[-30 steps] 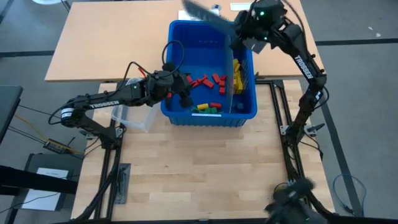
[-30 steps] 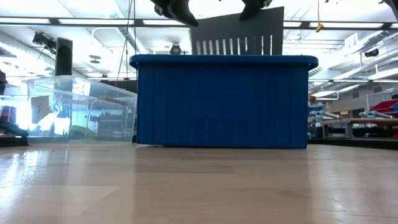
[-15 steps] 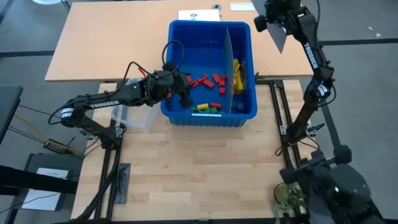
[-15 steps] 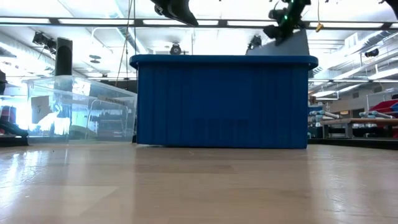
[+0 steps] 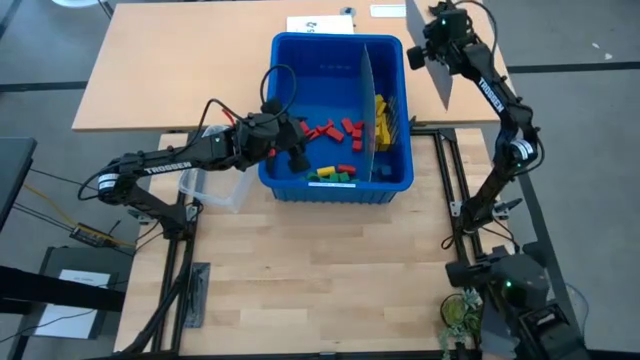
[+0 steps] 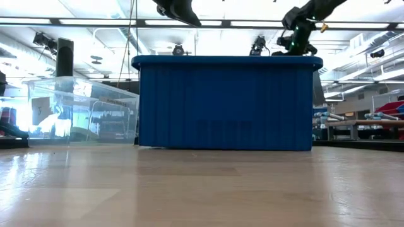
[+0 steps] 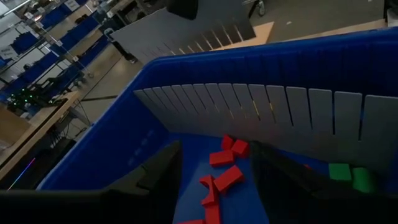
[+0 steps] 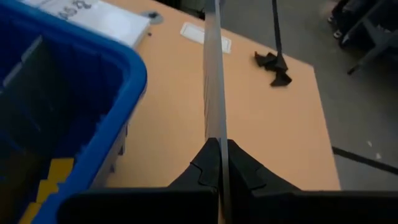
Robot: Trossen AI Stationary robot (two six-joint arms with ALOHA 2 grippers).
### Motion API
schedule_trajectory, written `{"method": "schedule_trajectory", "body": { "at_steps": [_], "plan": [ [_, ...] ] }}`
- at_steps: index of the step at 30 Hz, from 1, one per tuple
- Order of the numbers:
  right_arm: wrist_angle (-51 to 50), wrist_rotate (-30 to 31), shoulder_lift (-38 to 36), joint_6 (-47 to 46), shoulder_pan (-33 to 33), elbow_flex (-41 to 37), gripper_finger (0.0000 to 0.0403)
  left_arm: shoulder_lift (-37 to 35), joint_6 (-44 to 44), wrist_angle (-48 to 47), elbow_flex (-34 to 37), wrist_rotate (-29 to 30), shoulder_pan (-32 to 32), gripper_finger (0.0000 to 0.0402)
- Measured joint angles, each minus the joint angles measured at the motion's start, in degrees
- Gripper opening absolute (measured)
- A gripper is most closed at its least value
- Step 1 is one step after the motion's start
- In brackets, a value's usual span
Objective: Sort blocks
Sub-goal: Remove the bin divider
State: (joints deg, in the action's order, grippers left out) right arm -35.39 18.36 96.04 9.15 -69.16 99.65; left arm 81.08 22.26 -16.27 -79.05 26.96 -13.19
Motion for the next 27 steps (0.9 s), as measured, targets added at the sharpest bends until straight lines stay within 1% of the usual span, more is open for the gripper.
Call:
{"method": "schedule_trajectory", "body": {
  "at_steps": [4, 8, 14, 16, 19, 24, 27],
  "plan": [
    [4.21, 0.16, -3.48, -1.24, -0.05, -8.51, 0.0004, 0.00, 0.00, -0.15, 0.00, -0.01, 0.02, 0.0195],
    [11.74, 1.47, -6.97, -3.50, -0.25, -16.43, 0.0004, 0.00, 0.00, -0.07, 0.00, 0.00, 0.00, 0.0195],
    [20.92, 3.07, -7.07, -3.68, -1.18, -26.29, 0.0004, 0.00, 0.00, 0.09, 0.00, 0.02, 0.00, 0.0195],
    [26.07, 3.55, -7.09, -3.74, -1.35, -28.52, 0.0004, 0.00, 0.00, 0.11, 0.00, 0.02, 0.00, 0.0195],
    [30.79, 4.82, -7.14, -3.82, -1.56, -31.31, 0.0004, 0.00, 0.00, 0.09, 0.00, 0.02, 0.00, 0.0195],
    [41.42, 5.02, -6.92, -2.84, -2.60, -35.41, 0.0004, 0.00, 0.00, 0.13, 0.00, 0.03, -0.05, 0.0195],
    [42.71, 5.02, -4.98, -2.69, -3.40, -35.77, 0.0004, 0.00, 0.00, 0.15, 0.00, 0.03, -0.05, 0.0195]
  ]
}}
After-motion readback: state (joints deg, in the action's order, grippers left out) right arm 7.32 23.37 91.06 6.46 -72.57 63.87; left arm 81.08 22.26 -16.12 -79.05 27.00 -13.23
